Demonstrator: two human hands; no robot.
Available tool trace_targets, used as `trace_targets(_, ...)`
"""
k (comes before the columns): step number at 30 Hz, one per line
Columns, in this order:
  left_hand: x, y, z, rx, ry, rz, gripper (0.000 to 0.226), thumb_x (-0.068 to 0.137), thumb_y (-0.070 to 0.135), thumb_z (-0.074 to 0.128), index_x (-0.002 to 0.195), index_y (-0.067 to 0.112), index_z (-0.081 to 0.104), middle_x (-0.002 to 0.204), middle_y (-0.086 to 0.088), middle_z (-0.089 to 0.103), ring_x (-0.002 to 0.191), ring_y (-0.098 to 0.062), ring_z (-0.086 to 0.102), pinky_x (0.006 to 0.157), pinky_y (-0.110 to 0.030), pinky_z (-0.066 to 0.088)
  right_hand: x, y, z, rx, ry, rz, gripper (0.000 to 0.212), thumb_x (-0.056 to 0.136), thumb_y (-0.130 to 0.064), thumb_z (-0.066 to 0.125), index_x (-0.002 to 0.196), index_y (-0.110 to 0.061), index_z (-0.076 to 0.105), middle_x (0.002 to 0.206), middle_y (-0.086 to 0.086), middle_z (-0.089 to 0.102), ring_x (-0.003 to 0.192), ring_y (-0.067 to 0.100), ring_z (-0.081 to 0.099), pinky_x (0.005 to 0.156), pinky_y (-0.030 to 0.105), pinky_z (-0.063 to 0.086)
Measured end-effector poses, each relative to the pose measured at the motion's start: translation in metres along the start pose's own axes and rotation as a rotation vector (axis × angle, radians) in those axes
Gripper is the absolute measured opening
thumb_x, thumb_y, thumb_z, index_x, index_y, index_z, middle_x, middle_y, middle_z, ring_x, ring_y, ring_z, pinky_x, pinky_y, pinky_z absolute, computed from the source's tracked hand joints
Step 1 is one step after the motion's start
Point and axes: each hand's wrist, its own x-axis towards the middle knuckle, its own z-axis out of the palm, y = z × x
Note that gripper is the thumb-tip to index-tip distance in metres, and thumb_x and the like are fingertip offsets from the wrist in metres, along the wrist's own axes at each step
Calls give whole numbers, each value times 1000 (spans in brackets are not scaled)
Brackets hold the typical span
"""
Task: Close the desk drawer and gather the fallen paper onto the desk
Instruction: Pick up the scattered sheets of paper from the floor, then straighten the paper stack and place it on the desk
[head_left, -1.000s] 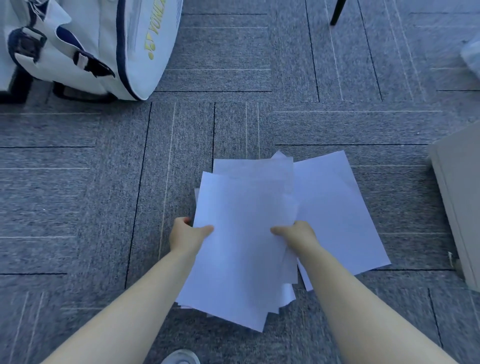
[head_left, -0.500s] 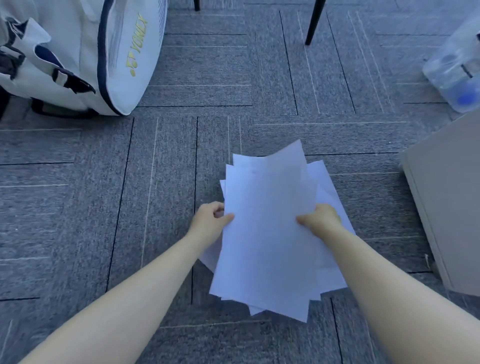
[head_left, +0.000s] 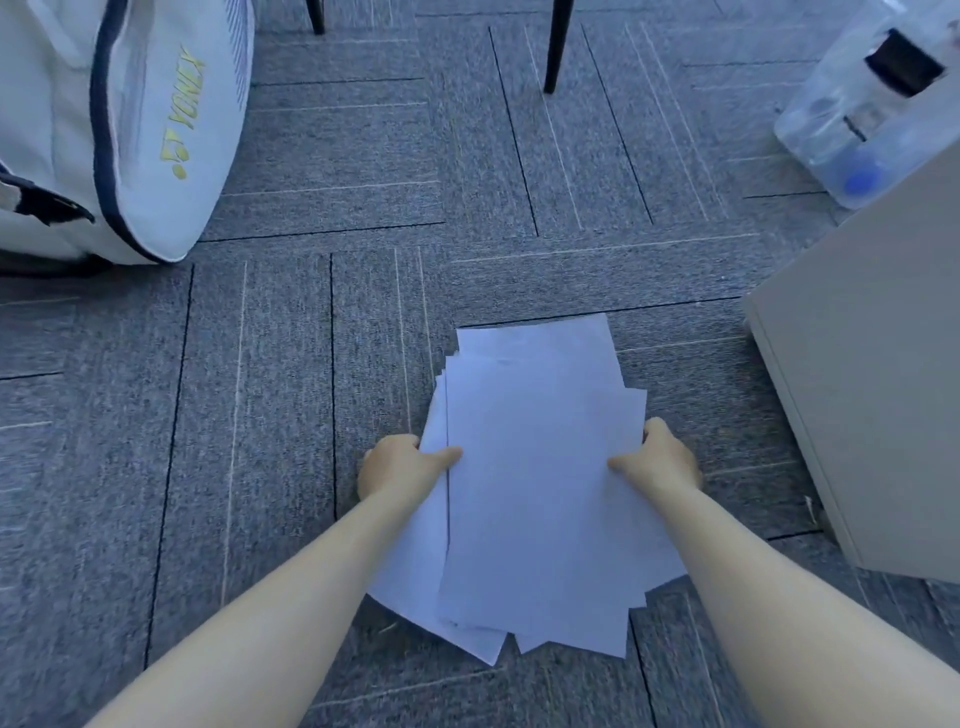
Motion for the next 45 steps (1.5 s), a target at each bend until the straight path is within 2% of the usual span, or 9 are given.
trace_targets(4, -3, -11, -3, -385, -138, 44, 33, 74, 36, 76, 91, 16, 57, 90, -1, 66, 80, -24, 66, 70, -39, 54, -8, -1, 8, 223, -92, 67, 48, 77, -17, 69, 114, -12, 38, 93, 6, 54, 89, 32, 59, 79, 49, 54)
trace_targets(8, 3, -17, -1, -576, -361, 53, 52, 72, 13, 80, 119, 12, 58, 111, -7, 71, 93, -26, 71, 74, -37, 56, -9, -3, 19, 280, -122, 44, 43, 81, -14, 66, 112, -16, 35, 84, 1, 49, 90, 32, 61, 86, 55, 54)
trace_targets(16, -17, 15, -35, -679, -429, 217, 47, 55, 5, 74, 102, 6, 69, 92, -8, 77, 72, -16, 74, 72, -33, 62, -29, -14, 20, 706, -402, -3, 42, 82, -21, 74, 120, -5, 66, 115, 13, 72, 97, 28, 69, 87, 39, 54)
trace_targets(23, -155, 119, -201, -650, -529, 438, 38, 64, -4, 69, 98, 11, 71, 88, 1, 78, 81, -15, 73, 68, -26, 58, -141, -66, -105, 1233, -653, -79, 64, 56, -21, 85, 116, -8, 67, 100, 14, 75, 85, 31, 72, 84, 47, 57)
trace_targets(26, -235, 180, -276, -616, -536, 528, 35, 63, -3, 72, 97, 7, 71, 87, -1, 78, 79, -16, 73, 68, -27, 58, -208, -85, -192, 1342, -712, -111, 85, 52, -22, 89, 129, -5, 58, 120, 21, 65, 99, 36, 66, 95, 60, 46)
trace_targets(29, -310, 253, -337, -625, -465, 620, 35, 63, 0, 75, 98, 6, 69, 85, 0, 78, 78, -16, 73, 68, -27, 58, -277, -106, -300, 1429, -565, -169, 85, 53, -15, 90, 127, 7, 56, 123, 29, 62, 93, 40, 69, 90, 64, 49)
trace_targets(35, -457, 408, -401, -644, -401, 777, 38, 73, -16, 70, 110, -15, 60, 81, -2, 75, 74, -8, 71, 66, -22, 55, -413, -111, -540, 1388, 47, -395, 24, 76, -1, 71, 100, -3, 73, 98, 16, 75, 80, 31, 72, 74, 44, 58)
trace_targets(41, -598, 535, -394, -709, -596, 876, 40, 68, 3, 76, 106, 7, 66, 100, -14, 75, 86, -27, 70, 84, -44, 58, -518, -39, -699, 1397, 495, -516, 29, 57, -27, 81, 82, -13, 79, 80, 3, 78, 70, 20, 73, 66, 30, 58)
trace_targets(45, -679, 594, -350, -709, -763, 1008, 25, 69, 1, 70, 84, 20, 75, 82, 1, 77, 72, -17, 70, 70, -31, 58, -554, 31, -759, 1446, 736, -561, 9, 75, -8, 73, 80, -13, 79, 78, 0, 78, 70, 18, 72, 67, 27, 58)
